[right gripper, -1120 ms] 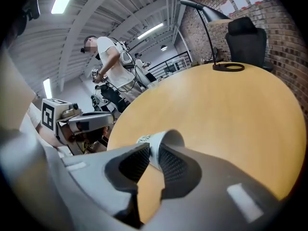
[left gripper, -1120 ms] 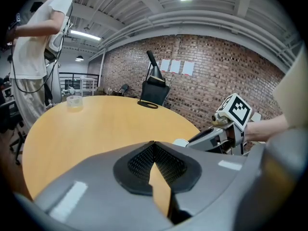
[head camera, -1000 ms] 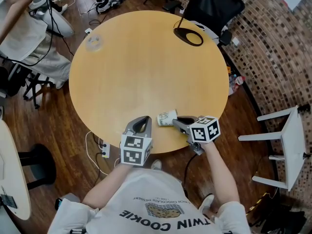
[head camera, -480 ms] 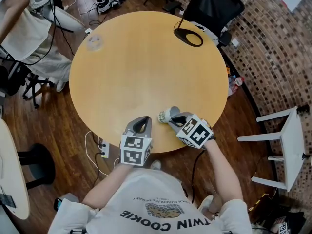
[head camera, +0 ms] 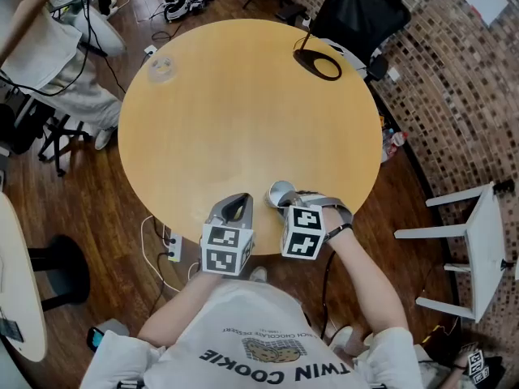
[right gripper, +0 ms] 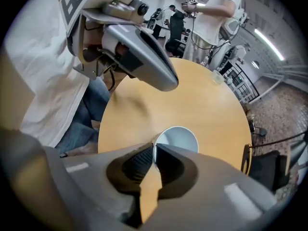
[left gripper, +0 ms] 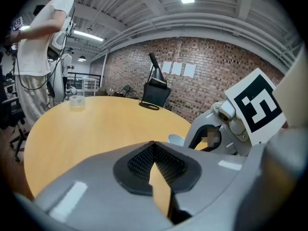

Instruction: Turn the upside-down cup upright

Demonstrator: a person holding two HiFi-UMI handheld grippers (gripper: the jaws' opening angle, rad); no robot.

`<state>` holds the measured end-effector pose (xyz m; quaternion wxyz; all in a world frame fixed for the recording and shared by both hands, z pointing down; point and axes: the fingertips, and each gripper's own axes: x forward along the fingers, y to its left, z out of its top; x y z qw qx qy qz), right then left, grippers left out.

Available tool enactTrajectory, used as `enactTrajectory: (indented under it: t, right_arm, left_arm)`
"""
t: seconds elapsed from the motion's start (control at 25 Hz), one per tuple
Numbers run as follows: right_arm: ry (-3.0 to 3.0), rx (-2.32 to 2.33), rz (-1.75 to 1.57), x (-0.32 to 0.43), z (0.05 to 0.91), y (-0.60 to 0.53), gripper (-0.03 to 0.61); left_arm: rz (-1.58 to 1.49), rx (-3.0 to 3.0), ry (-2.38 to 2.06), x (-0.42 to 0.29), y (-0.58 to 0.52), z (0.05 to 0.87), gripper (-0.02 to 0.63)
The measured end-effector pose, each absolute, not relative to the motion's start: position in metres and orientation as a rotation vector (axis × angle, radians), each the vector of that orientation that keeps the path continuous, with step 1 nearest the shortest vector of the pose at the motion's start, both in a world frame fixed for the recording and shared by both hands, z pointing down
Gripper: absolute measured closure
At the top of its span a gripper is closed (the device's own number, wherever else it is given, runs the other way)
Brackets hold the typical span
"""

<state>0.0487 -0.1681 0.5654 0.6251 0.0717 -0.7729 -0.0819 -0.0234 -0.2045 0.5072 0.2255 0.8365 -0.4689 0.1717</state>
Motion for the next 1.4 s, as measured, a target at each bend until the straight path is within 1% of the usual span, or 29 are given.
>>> enactTrajectory:
  t: [0.36,0.64,0.72,1.2,1.36,1.4]
  right_arm:
    - [-1.732,0.13,-0.273,0.048,0.573,-0.167,0.552]
    - [-1.807,0.204,-0.237,0.042,0.568,-0.171,0.474]
    - [-1.851,0.221,-0.206,0.039,0.562,-0.171,0.466]
    - [-2.16,0.581,-0.161,0.045,0.484,-0.159,0.468]
    - [-2.246,0.685,-0.12,0.055,0.469,-0.136,0.484]
    - [-2.268,0.714,-0.094,0.058,0.467,-0.13,0.498]
  left_arm:
    - [0.469,2.302,-1.299,-0.025,-0.203,0.507,0.607]
    - [0.467,2.298,-1.301,-0.026,-0.202,0.507,0.607]
    - [0.467,2.302,-1.309,-0.027,-0.203,0.504,0.607]
    - [0.469,2.329,-1.383,-0.005,-0.171,0.479,0.607]
    - [0.473,2.343,-1.415,0.008,-0.15,0.466,0.607]
    - [0.47,2.352,-1.422,0.011,-0.144,0.463,0.607]
